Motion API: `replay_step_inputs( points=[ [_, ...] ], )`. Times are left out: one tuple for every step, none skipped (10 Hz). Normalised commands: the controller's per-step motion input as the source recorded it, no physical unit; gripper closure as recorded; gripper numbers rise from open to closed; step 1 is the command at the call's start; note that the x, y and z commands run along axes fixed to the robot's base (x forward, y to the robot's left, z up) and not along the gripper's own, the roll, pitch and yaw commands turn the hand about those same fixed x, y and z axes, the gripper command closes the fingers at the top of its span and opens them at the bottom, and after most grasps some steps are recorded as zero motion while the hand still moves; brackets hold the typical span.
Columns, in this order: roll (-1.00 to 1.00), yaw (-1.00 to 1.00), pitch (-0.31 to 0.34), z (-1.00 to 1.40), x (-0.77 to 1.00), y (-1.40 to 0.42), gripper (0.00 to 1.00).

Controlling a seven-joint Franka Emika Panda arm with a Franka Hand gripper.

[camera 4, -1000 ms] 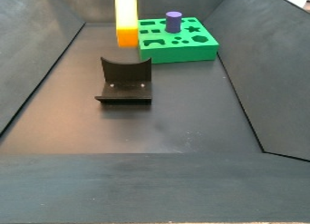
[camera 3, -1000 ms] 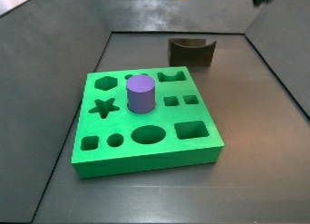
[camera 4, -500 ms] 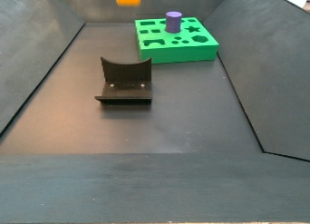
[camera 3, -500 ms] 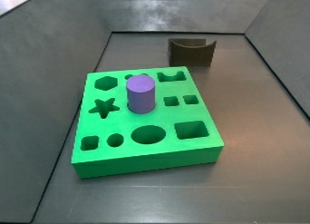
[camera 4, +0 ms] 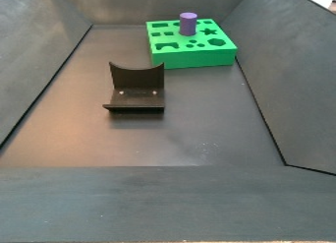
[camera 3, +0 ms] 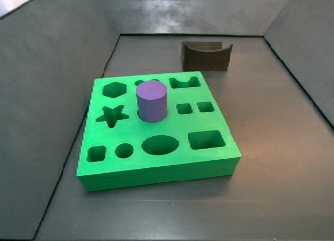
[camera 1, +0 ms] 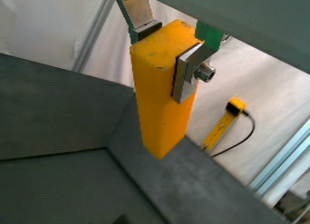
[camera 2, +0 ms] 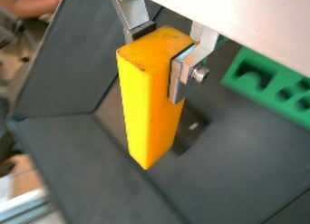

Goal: Pick up the rectangle object. Move up. Place the rectangle object on the fixture. Regrasp the rectangle object. Move to above the board. Insert the rectangle object.
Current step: Move to above the board.

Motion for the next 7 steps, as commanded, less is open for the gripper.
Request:
replay_step_inputs(
  points=[
    [-1.0,-0.13,-0.005,0.08,-0.47,-1.0,1.0],
    [-1.0,-0.13,-0.001,0.09,-0.49,-1.0,1.0],
    [-1.0,-0.13,0.003,0.08,-0.5,-1.0,1.0],
    [-1.0,-0.13,0.006,0.1,-0.54,-1.0,1.0],
    [-1.0,-0.13,0.005,0.07,-0.44,-0.73,1.0],
    [-1.0,-0.13,0.004,0.04,-0.3,-0.42,1.0],
    [-1.0,-0.12,0.003,0.02,-0.18,-0.17,1.0]
  ],
)
